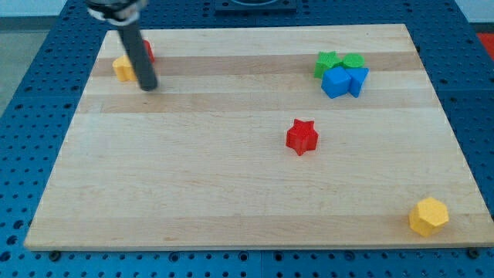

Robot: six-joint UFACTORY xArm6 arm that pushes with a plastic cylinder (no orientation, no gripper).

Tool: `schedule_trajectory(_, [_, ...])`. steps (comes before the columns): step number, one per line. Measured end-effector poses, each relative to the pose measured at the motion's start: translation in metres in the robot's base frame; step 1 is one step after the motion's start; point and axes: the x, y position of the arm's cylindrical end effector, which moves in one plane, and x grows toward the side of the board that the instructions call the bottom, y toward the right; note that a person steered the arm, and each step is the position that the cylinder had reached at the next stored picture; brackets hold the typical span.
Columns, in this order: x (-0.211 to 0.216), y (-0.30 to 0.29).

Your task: Push the red star towards bottom center

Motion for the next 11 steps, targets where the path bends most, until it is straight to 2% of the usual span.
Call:
schedule_trajectory(2, [0.083,0.202])
schedule_trajectory(3, [0.120,0.230])
schedule_trajectory(5, [0.114,0.323])
schedule_trajectory(7, [0.151,0.351])
schedule_trajectory(8, [0.151,0.230])
schedule_trajectory(9, [0.152,0.155])
schedule_trajectory(10, [0.181,0.205])
schedule_trajectory(11, [0.191,0.143])
